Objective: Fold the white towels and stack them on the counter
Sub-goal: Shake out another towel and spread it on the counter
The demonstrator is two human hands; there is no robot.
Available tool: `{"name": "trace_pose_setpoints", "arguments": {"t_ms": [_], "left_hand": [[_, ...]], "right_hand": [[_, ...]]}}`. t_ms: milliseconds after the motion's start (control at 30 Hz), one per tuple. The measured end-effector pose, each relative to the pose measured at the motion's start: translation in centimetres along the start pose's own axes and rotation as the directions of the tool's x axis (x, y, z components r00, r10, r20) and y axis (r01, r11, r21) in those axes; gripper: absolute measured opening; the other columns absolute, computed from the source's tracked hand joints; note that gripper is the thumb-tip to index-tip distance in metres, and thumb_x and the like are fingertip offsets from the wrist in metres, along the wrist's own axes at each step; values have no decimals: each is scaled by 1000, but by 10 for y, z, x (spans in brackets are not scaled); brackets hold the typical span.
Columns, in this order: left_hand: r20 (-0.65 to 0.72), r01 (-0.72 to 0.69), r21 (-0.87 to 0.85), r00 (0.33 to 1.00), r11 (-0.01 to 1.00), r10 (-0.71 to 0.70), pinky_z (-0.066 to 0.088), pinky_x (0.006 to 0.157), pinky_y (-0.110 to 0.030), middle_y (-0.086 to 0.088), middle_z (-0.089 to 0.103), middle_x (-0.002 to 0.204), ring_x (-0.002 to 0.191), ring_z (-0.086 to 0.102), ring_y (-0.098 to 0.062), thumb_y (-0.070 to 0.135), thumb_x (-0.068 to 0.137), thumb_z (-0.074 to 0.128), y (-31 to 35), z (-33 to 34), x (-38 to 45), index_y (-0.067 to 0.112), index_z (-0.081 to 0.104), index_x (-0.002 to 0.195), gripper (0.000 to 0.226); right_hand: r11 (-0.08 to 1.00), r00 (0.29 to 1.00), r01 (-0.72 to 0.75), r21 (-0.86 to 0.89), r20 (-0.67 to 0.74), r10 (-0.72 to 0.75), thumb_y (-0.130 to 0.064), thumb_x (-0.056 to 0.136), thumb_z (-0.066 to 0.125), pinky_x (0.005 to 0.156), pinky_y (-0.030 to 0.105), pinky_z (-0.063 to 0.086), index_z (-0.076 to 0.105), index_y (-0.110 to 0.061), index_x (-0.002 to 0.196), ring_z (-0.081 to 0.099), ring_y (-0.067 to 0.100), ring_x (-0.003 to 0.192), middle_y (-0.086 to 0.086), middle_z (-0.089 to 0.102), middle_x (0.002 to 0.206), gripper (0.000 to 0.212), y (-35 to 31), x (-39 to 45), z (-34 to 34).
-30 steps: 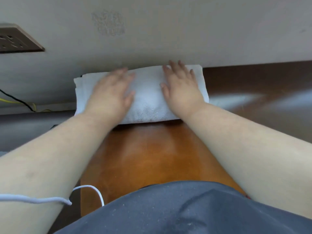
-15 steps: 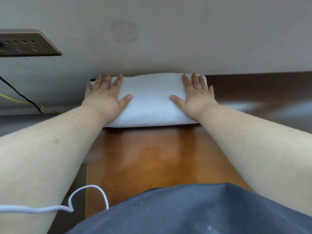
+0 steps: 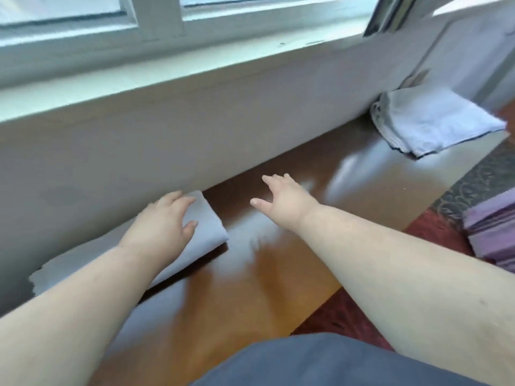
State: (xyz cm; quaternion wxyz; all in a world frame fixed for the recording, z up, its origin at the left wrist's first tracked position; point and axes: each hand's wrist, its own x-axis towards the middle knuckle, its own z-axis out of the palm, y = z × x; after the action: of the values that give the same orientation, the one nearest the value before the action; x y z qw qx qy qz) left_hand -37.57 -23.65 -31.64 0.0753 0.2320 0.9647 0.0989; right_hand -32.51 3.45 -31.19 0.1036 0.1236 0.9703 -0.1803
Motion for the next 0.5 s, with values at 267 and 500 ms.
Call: {"name": "trace_pose_setpoints", "arguments": {"t_ms": [267,500], "left_hand": [[-83,-163,-18,983,986,161,48,85,-32,9,50,138,107,60,-14,50,94,47,195,-25,16,38,42,139,47],[-155,-361,-58,925,931,348,45,90,-31,9,49,139,109,58,-13,51,91,50,403,-23,28,37,45,138,48]], "right_hand": [[972,959,-193,131,-183,215,-61,94,48,115,46,30,33,-20,153,28,27,146,5,36,156,74,177,-100,-99],[968,911,-239,77,-328,251,-55,93,54,114,39,30,41,-12,148,39,31,138,13,46,148,71,344,-197,-198]]}}
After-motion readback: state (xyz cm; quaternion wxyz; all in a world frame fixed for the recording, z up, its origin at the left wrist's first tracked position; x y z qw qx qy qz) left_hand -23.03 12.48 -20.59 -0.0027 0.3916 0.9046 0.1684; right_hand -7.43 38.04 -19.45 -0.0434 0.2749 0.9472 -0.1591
